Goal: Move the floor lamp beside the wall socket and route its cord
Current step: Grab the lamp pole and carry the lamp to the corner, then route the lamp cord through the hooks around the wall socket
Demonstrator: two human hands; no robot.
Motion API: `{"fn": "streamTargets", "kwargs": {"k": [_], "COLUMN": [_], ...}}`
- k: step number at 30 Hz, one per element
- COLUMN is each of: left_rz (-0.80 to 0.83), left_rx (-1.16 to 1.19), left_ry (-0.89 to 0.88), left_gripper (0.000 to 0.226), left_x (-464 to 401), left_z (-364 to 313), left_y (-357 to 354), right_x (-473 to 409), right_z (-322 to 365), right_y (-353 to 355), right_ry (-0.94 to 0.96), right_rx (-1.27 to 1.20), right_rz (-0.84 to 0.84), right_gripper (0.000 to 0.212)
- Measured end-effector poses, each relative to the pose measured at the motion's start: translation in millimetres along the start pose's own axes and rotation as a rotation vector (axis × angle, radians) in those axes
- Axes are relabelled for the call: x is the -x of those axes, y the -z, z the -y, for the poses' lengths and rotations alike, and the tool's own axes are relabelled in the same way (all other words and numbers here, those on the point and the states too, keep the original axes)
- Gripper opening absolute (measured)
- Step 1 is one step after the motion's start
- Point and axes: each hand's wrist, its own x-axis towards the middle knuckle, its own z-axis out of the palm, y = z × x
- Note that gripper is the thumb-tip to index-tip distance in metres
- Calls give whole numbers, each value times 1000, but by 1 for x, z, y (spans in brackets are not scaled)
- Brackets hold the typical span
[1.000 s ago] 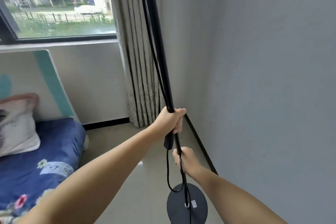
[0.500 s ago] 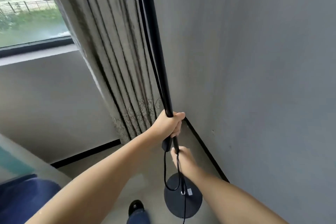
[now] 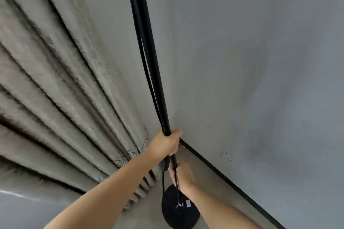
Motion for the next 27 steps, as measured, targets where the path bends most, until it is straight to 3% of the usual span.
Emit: {"fn": "streamTargets", "kwargs": {"k": [8,12,27], "left_rz": [4,127,63], "left_rx": [-65,-83,33], "left_ry": [2,-91,-377], "left_gripper": [43,45,59], "left_x": [-108,-140,-225], "left_z": [66,91,138], "left_y": [13,13,23], "right_x": [-128,-179,-284], "right_z": [-14,-28,-46], "right_y": [-14,-22,-19], "right_ry": [-12,22,306], "right_rx": [-45,-152,98], "right_rz": [-72,-136,-234], "right_gripper": [41,40,30]}}
